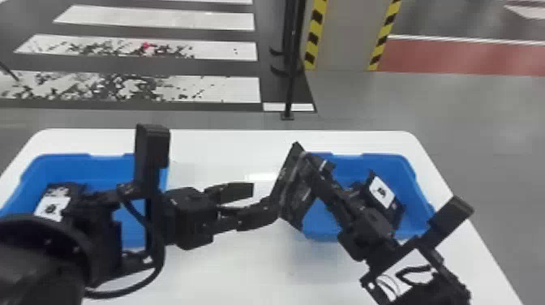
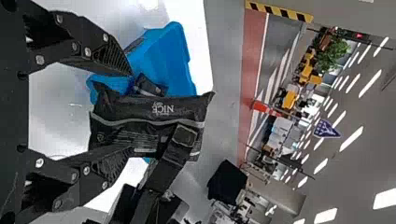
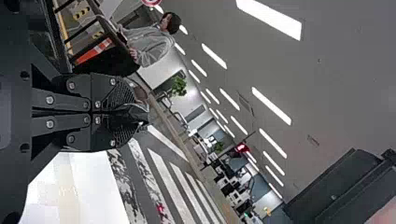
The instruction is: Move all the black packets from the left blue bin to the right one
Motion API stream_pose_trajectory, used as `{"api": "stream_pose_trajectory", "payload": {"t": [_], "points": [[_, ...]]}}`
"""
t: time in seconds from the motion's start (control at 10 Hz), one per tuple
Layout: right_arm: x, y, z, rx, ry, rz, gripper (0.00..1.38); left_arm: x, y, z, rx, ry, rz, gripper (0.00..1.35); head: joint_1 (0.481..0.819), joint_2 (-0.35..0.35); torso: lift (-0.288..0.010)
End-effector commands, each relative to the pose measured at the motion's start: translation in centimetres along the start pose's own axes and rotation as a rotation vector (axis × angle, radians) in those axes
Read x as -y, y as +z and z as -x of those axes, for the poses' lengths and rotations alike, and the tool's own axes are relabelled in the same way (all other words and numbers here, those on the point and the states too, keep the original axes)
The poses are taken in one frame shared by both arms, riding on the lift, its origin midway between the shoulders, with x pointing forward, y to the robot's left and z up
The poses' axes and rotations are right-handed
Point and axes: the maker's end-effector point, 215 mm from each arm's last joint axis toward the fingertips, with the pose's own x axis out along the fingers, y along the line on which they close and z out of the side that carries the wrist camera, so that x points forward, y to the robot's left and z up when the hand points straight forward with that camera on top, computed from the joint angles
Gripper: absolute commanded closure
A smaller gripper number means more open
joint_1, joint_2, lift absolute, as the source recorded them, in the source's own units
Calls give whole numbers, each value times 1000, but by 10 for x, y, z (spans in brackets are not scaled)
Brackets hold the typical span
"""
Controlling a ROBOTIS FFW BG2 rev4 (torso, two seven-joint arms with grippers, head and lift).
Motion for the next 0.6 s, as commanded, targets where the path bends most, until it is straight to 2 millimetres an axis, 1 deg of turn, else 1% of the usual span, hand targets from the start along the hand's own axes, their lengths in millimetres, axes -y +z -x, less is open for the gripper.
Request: {"api": "stream_pose_trajectory", "payload": {"t": [0.0,0.1,0.2,0.3,0.4,0.5], "points": [[30,17,4,11,-46,47,1276,-3,1,4,11,6,6,113,695,-104,-140],[55,29,4,8,-78,93,1276,-7,1,9,17,18,10,114,695,-126,-140],[87,38,3,-8,-119,130,1276,-13,-1,14,20,33,21,116,695,-147,-140],[115,42,3,-24,-159,151,1276,-20,-5,23,27,50,41,116,695,-164,-140],[146,46,8,-44,-209,167,1276,-29,-5,33,39,79,50,116,695,-172,-140],[170,50,10,-56,-247,183,1276,-37,-3,45,52,111,50,116,695,-185,-140]]}}
